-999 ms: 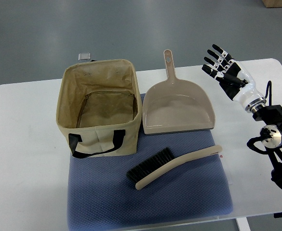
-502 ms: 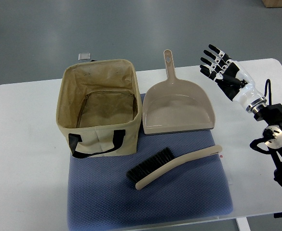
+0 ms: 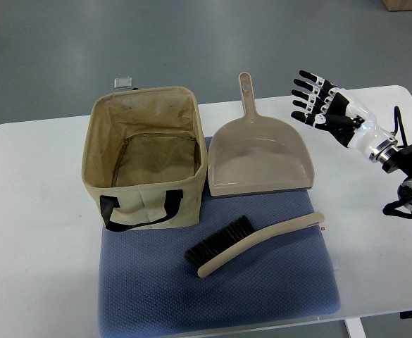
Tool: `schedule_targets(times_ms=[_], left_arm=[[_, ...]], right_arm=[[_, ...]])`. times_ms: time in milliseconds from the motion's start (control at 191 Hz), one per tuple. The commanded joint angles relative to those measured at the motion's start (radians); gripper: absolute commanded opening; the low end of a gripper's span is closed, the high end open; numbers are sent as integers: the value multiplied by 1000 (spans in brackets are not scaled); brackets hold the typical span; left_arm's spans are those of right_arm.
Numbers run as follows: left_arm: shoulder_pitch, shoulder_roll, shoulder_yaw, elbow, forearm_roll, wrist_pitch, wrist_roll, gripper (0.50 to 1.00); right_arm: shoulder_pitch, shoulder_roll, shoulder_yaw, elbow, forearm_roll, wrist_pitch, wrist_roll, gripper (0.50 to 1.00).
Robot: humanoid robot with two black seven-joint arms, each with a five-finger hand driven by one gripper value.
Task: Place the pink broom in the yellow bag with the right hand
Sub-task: 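Reach the right hand down to the beige handle of the black brush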
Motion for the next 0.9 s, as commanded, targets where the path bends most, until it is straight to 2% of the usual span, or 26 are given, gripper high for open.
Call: schedule_targets(times_ms=[0, 94, 251, 476, 528, 696, 894], left_arm=[[0, 0, 0, 0, 0, 0, 0, 1000], [0, 0, 0, 0, 0, 0, 0, 1000], [0, 0, 0, 0, 0, 0, 0, 1000], [0, 0, 0, 0, 0, 0, 0, 1000], [0, 0, 0, 0, 0, 0, 0, 1000], [0, 0, 0, 0, 0, 0, 0, 1000], [0, 0, 0, 0, 0, 0, 0, 1000]], right_arm=[[2, -77, -60, 41, -67, 39, 2, 928], [13, -161, -139, 104, -155, 68, 22, 928], [24, -275, -255, 220, -280, 74, 48, 928], [38, -350, -387, 372, -455, 57, 50, 924], [38, -350, -415, 394, -511, 31, 50, 921], [34, -353, -537, 417, -636, -117, 48, 919], [30, -355, -590, 423, -713, -173, 44, 919]])
